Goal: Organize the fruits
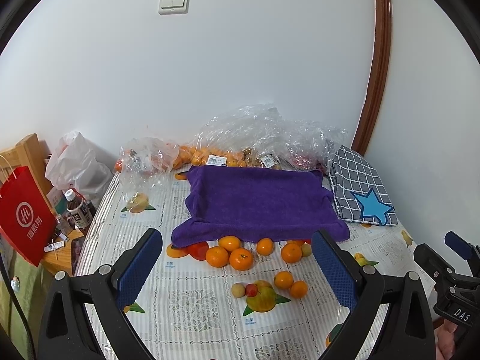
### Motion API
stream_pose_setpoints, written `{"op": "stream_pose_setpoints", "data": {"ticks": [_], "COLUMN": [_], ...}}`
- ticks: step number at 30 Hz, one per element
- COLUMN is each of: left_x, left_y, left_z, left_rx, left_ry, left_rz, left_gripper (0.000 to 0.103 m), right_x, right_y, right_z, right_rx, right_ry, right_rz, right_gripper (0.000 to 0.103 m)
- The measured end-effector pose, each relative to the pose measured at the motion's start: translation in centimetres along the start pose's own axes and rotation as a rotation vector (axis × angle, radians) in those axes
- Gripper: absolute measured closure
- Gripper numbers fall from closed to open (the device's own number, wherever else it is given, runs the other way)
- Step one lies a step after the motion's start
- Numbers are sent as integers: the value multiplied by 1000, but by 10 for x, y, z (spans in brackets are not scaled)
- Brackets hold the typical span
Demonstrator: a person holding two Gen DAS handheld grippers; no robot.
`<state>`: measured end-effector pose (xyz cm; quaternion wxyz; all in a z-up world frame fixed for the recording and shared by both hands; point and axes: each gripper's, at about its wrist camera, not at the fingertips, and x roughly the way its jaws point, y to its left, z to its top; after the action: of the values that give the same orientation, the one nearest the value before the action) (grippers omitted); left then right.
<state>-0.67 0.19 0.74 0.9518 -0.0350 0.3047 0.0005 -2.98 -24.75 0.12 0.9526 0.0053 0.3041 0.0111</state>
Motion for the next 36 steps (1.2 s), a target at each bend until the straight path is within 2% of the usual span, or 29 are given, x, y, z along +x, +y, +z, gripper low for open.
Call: {"op": "stream_pose_setpoints", "data": {"ticks": [36], "left_x": [-8], "left_y": [1], "left_z": [-5], "left_rx": [-10], "left_ry": [-8], "left_rz": [-8], "left_gripper": [3], "right_x": [0], "right_y": [2], "right_z": [-3], "right_rx": [0], "right_ry": [-4], "right_rz": [9], "right_gripper": [1]}}
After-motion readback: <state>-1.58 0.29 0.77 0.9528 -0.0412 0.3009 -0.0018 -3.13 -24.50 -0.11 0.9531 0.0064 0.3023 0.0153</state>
